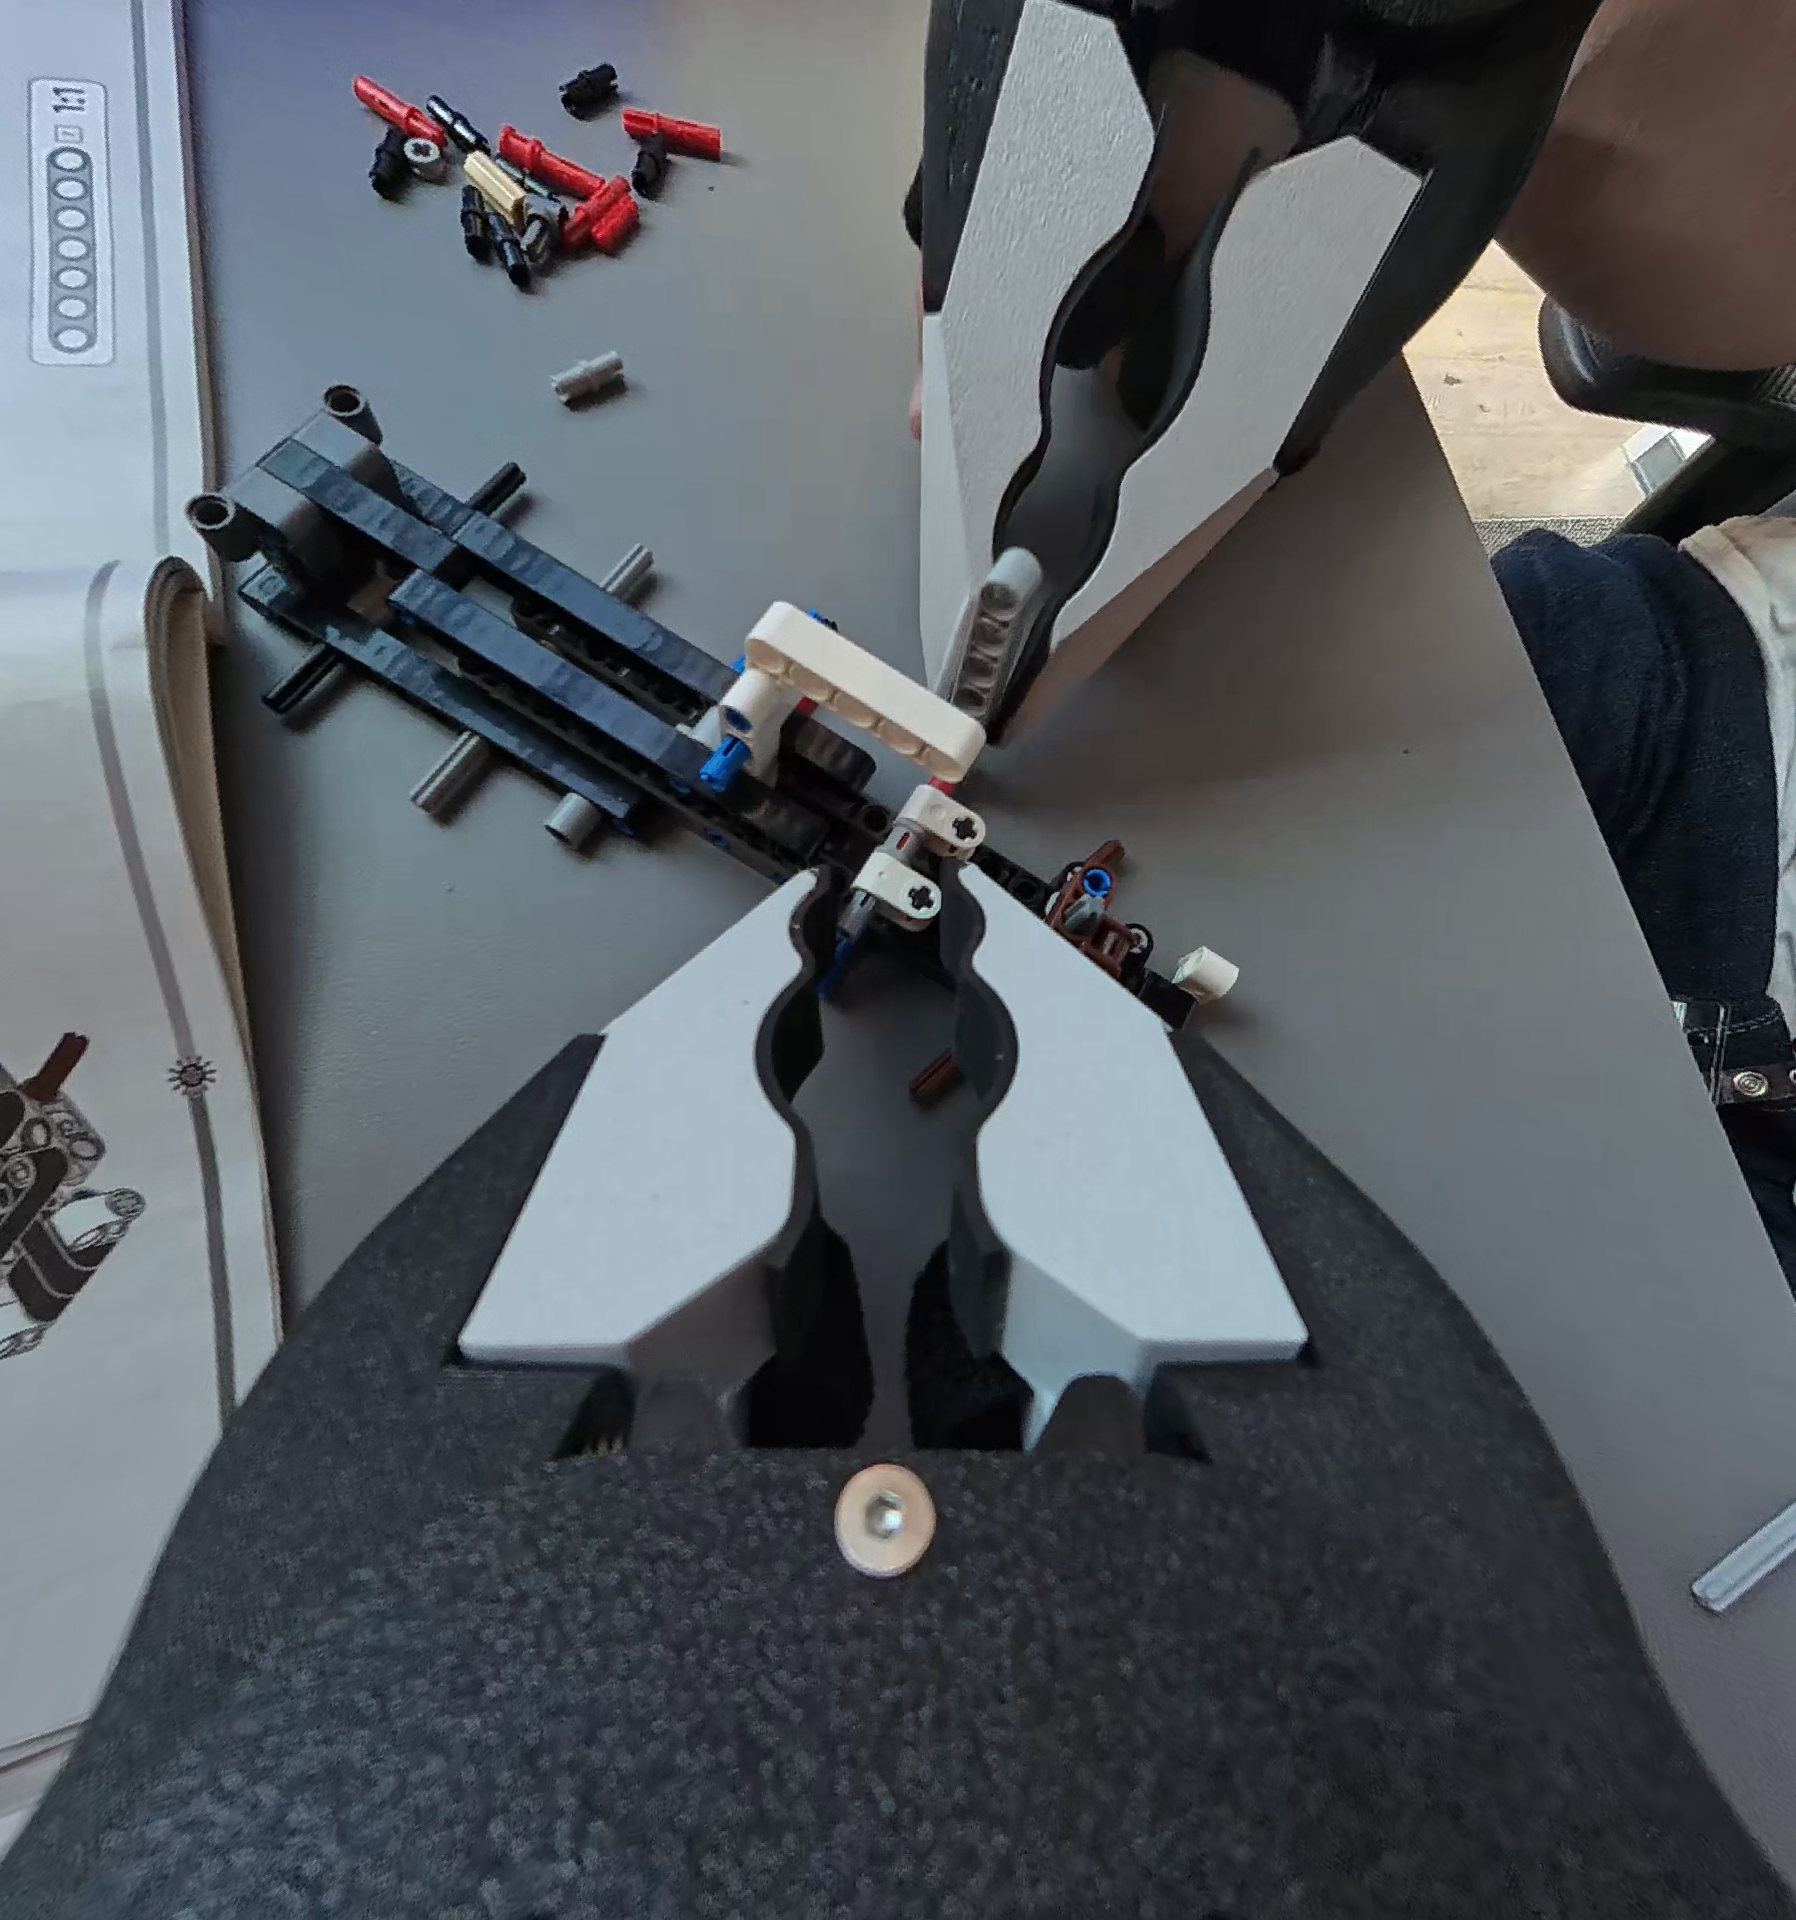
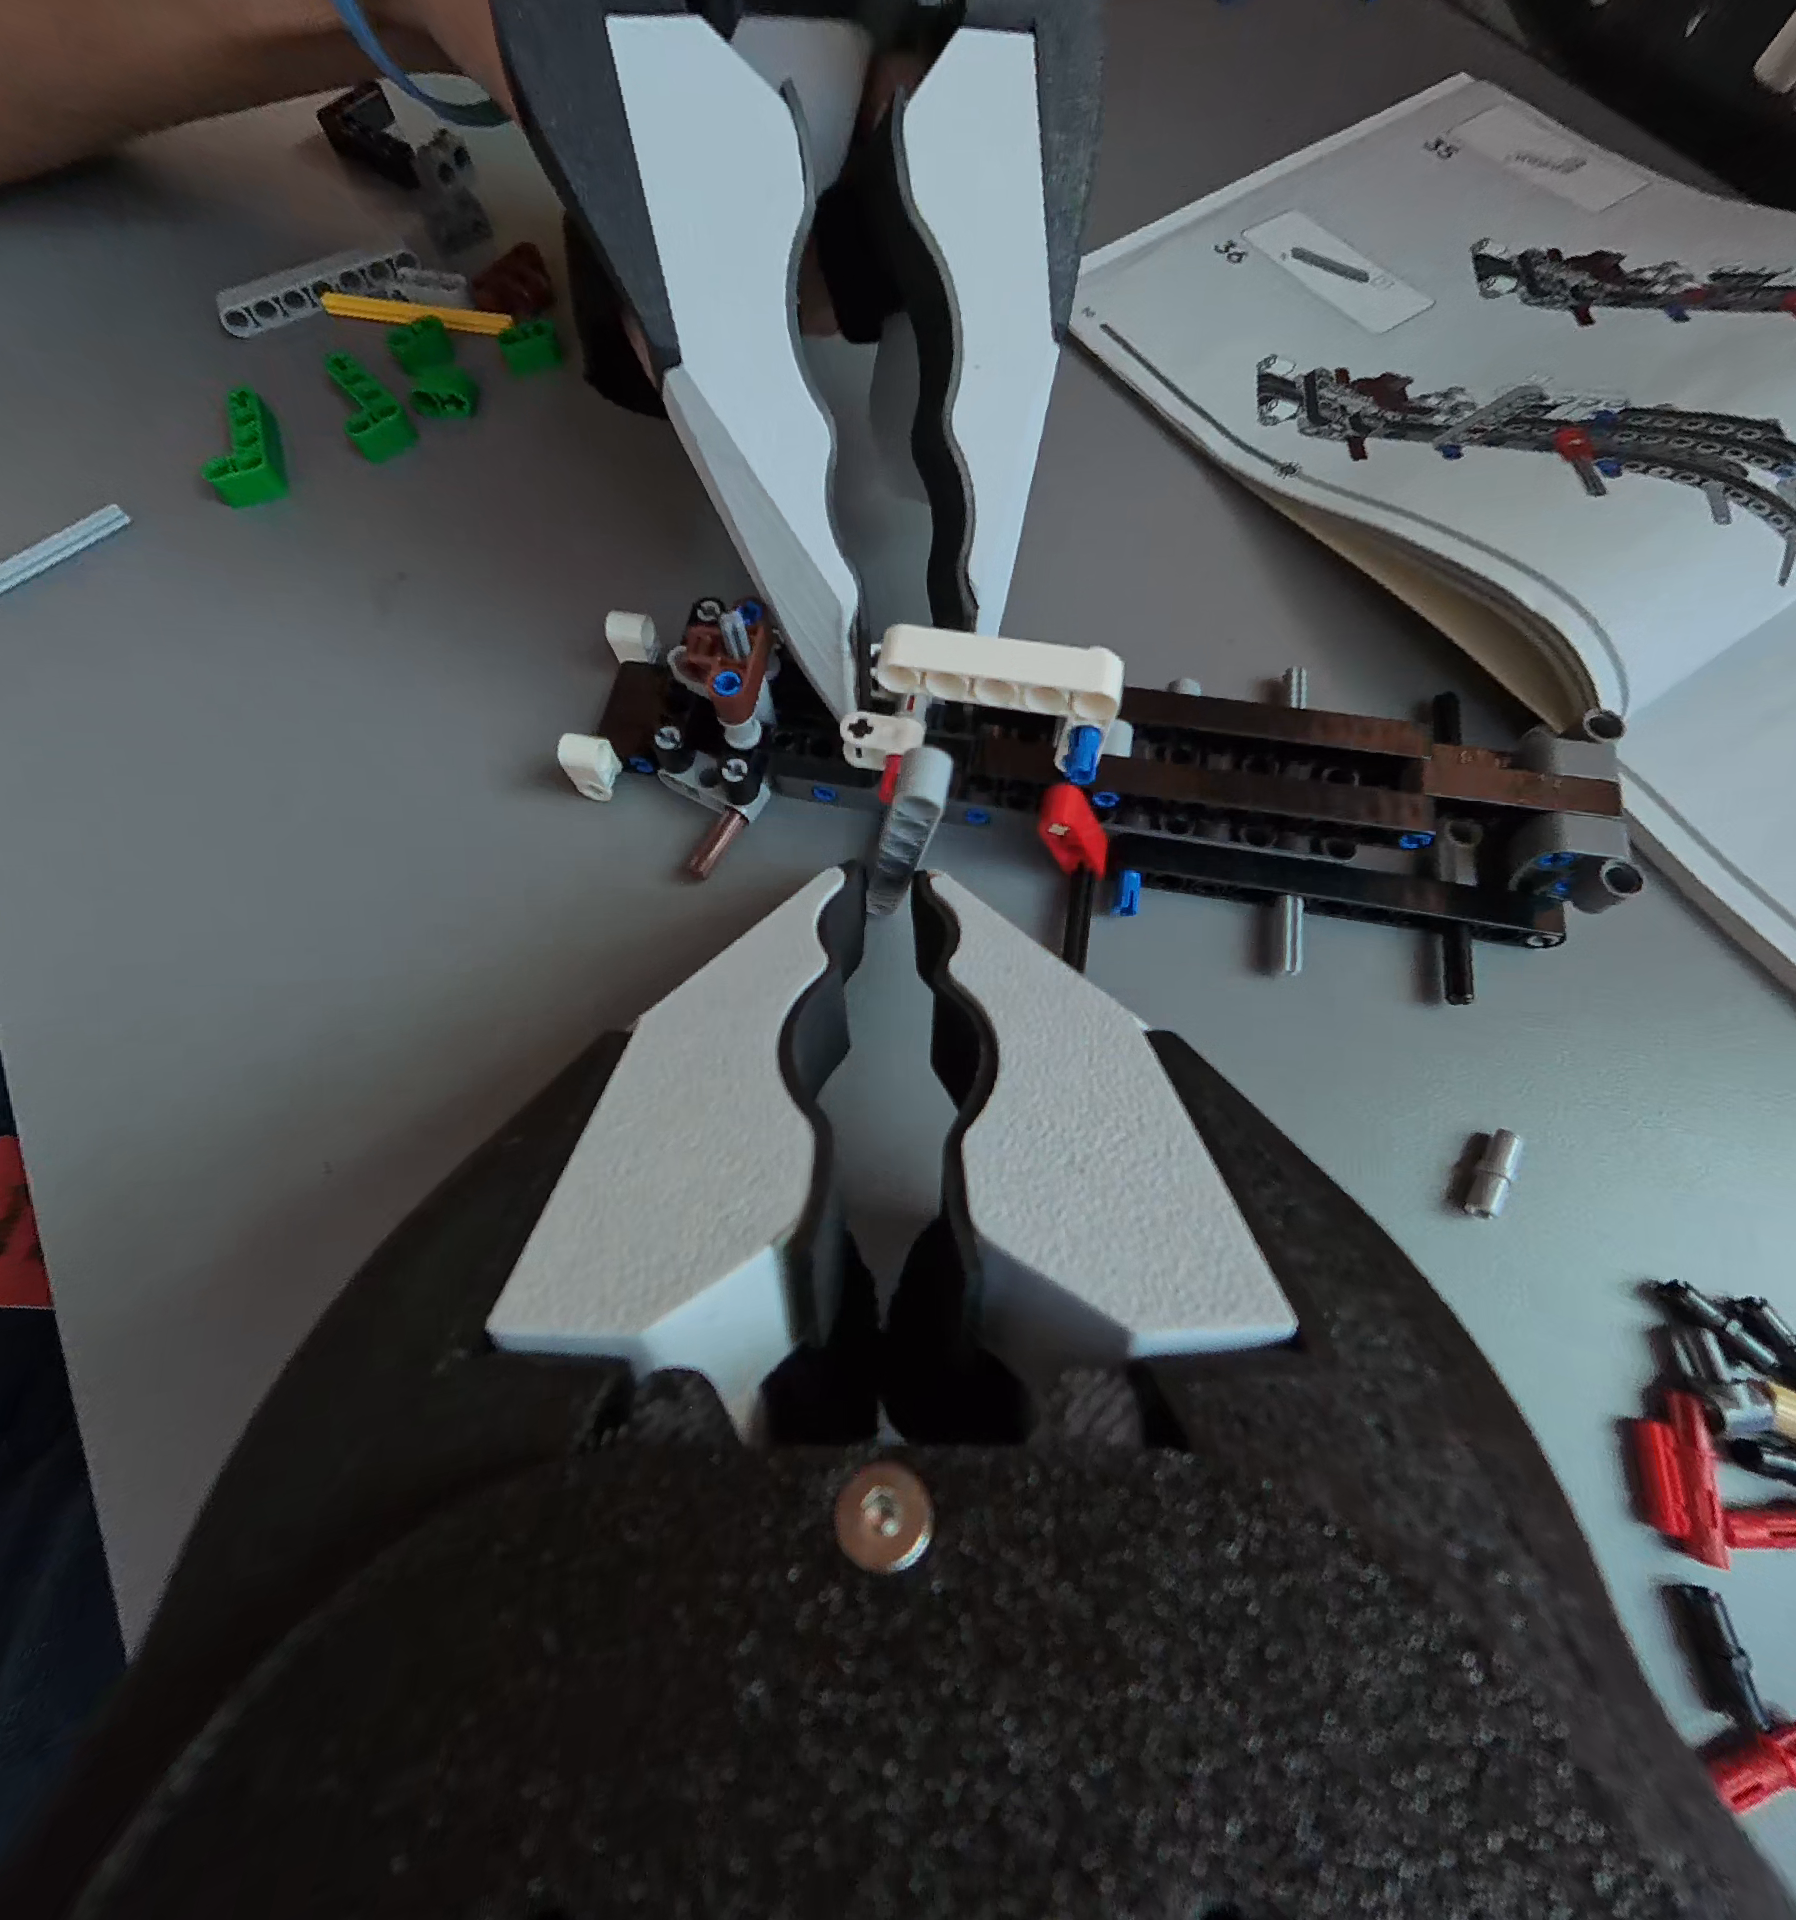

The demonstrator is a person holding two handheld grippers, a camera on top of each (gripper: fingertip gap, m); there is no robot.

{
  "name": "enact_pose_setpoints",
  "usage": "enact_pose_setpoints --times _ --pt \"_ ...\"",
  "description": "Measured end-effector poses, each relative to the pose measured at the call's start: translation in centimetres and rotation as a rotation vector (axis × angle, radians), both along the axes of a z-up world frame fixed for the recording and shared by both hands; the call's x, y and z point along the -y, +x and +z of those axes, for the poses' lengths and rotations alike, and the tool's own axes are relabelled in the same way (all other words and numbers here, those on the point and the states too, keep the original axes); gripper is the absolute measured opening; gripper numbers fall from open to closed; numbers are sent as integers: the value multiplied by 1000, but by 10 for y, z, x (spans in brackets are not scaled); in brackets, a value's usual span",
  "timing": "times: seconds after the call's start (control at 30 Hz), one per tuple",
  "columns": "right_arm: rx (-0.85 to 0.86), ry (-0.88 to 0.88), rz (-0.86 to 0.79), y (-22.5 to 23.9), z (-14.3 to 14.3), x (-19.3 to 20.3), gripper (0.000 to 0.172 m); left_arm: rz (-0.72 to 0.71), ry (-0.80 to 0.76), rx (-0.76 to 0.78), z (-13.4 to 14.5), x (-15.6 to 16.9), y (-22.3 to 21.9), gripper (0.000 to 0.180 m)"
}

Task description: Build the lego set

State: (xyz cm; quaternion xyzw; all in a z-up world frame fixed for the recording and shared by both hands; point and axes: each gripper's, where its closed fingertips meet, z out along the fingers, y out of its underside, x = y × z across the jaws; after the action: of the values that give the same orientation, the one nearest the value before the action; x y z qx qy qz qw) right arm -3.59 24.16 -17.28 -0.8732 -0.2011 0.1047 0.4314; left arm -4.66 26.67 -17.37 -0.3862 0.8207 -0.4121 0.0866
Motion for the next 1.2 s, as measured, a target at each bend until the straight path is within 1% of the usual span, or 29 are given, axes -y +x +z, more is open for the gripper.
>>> enact_pose_setpoints --times 0.2,0.5,0.8,0.97,1.1,1.2 --pt "-3 -1 -17 -2 0 -2 6 4 7 6 0 0 0 18" --pt "-143 -77 -37 0 -2 -2 6 -1 -16 -14 0 0 0 17" --pt "-107 -73 -55 0 -4 -2 7 1 -43 -41 0 1 -1 17" --pt "-206 -123 -52 0 -5 -3 7 -4 -47 -47 0 2 -1 17" --pt "-194 -115 -60 0 -4 -2 6 -6 -52 -52 0 2 -1 17" --pt "-210 -150 -78 -1 -9 0 6 3 -49 -47 0 1 -1 17"
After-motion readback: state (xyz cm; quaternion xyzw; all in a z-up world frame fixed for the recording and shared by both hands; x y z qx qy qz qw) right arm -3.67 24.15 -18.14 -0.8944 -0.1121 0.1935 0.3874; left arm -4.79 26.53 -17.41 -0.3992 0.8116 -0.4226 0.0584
